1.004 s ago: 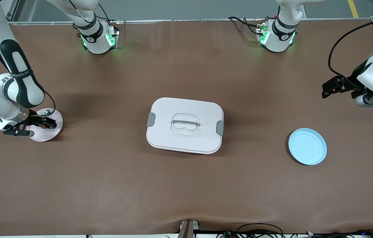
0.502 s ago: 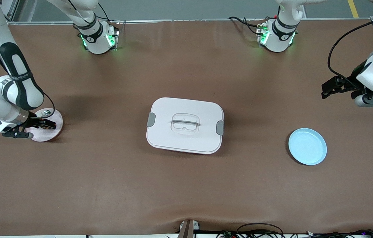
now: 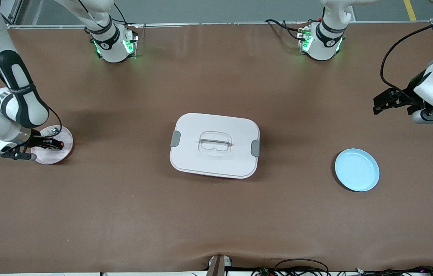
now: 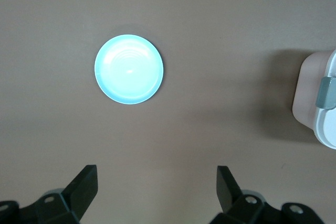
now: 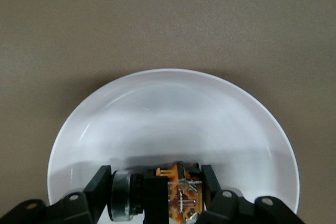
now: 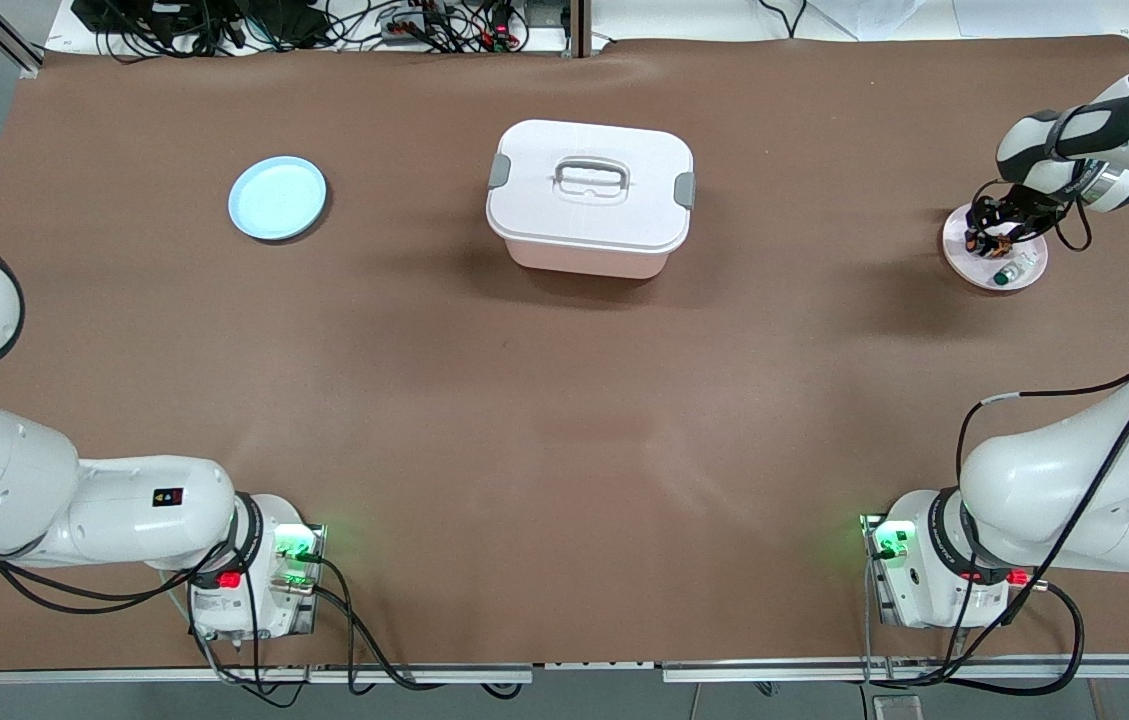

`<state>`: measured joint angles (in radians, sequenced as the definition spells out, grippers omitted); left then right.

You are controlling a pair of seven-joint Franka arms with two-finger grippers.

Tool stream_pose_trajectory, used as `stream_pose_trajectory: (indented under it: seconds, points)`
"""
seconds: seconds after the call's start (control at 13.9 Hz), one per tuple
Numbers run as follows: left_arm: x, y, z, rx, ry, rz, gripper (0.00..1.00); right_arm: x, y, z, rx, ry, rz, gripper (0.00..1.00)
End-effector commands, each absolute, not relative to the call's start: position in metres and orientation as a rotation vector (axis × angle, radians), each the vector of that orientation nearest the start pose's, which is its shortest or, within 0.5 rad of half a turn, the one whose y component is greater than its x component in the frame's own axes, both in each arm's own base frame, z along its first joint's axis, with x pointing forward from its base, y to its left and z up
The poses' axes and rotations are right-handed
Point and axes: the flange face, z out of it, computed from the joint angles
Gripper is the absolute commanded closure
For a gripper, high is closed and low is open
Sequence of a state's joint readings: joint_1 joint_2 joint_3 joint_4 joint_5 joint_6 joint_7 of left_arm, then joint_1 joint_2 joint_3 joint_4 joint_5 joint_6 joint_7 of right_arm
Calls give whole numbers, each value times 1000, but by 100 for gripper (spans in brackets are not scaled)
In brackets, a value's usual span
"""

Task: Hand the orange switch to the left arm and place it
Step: 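Close the right gripper on the orange-topped black switch, then lift the switch with the right gripper while the left gripper approaches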

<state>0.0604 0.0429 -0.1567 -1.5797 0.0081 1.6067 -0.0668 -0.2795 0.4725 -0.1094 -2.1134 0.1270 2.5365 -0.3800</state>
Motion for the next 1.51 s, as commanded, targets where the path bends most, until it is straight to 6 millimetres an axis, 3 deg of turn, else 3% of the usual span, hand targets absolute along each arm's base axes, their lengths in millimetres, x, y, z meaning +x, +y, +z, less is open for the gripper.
stream_pose_trajectory:
  seconds: [0.0,0.07,0.29,0.5,0.72,1.0,1.22,1.29,1.43]
  points:
    - [568,-54,601,-3130,56,15,0,532,-223,182,-3086,173,55,79]
    - [568,-54,600,-3130,56,17,0,532,-222,182,-3085,175,60,100]
    - [568,-54,600,-3130,56,17,0,540,-213,194,-3008,236,141,100]
    - [568,-54,600,-3130,56,17,0,566,-205,242,-2899,318,334,100]
    - [568,-55,600,-3131,54,12,0,590,-171,293,-2862,443,446,100]
    - [567,-63,604,-3154,48,4,0,608,-107,346,-2842,616,524,100]
    - [565,-80,610,-3210,72,-6,0,621,-57,381,-2712,786,600,100]
    - [563,-92,612,-3231,99,-6,0,625,-36,395,-2697,852,616,100]
    - [560,-109,615,-3274,131,-3,0,635,30,434,-2703,1002,624,100]
